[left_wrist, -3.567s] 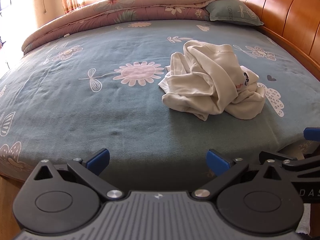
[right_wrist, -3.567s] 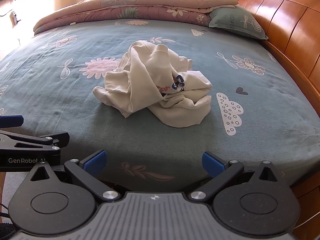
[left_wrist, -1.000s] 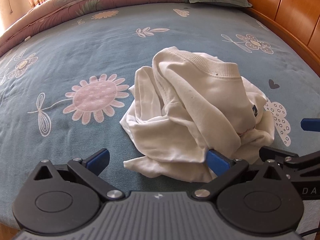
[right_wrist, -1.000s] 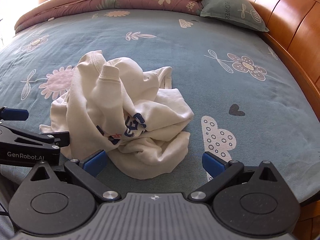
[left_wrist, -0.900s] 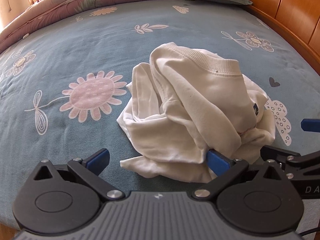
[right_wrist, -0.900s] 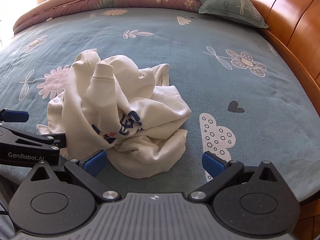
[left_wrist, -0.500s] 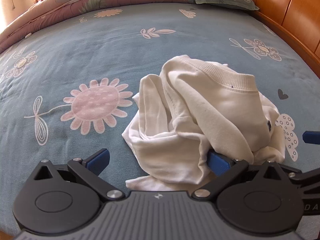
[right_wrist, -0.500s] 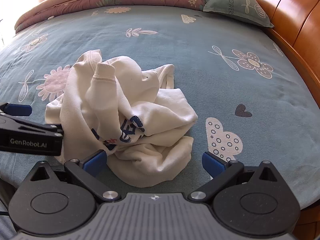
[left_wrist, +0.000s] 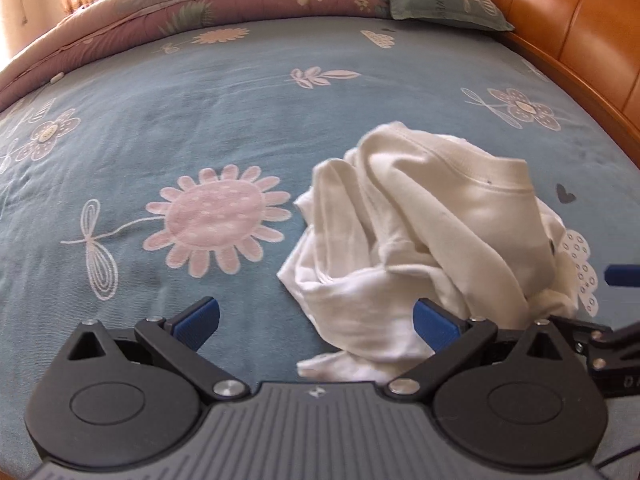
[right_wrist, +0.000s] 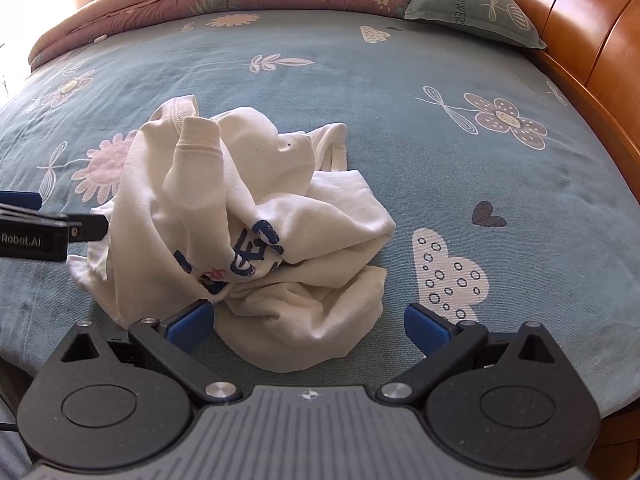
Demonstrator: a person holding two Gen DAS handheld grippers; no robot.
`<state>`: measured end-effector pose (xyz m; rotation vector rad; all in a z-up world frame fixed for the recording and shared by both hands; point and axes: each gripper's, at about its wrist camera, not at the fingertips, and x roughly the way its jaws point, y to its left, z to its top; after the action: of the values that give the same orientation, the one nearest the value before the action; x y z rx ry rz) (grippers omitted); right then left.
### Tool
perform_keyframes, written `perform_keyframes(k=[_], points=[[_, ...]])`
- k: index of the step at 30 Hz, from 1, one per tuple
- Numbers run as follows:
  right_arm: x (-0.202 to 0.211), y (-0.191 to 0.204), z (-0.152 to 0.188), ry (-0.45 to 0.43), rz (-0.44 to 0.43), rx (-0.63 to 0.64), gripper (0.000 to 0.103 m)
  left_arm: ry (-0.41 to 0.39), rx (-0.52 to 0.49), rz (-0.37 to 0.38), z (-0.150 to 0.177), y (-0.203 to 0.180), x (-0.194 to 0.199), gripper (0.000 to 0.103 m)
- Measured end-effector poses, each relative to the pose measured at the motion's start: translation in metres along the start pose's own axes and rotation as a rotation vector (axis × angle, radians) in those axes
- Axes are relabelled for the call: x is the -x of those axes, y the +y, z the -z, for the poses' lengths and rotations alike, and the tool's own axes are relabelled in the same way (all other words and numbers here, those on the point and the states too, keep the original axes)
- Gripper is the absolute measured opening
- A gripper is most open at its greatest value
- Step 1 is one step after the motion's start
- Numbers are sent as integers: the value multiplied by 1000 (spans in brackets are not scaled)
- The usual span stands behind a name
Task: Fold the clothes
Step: 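Move the left tool toward the white T-shirt and close on its fabric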
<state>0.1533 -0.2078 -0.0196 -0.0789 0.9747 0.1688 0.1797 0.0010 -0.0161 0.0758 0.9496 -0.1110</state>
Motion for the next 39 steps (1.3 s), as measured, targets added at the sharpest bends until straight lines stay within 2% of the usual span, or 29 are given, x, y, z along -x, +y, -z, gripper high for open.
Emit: perform_keyframes(k=[8,10,15,21,27,30,33,35,37,39], points=[[3,-9,10,0,-6,-34,103,12,-131,-6,15,-30,-2,102],[5,-10,11,-5,-6,-39,103,-29,-134,-7,10,-30,-3,102],[8,-16,14,-12,-1,-58,103,-81,-140,-71,-4,-21,-17,103],[8,-23,15,-20,-2,-86,103,-137,-70,-147,-13,11,-9,102],[5,-14,14,-21,-35,-69,103,-124,-197,32,-2,-12,-18,102],[6,-13,15,-25,-37,-59,103,-100,-240,58,1,-18,-36,103],[6,-15,15,-29,-36,-64,103,-105,-213,154,3,-2,-47,103],[5,-16,16,-29,-34,-70,103,-71,-151,225,3,12,-57,103],[3,-17,17,-24,-38,-75,103,-36,-80,262,4,21,-62,103],[1,-17,18,-20,-42,-77,103,-32,-76,256,4,21,-60,103]])
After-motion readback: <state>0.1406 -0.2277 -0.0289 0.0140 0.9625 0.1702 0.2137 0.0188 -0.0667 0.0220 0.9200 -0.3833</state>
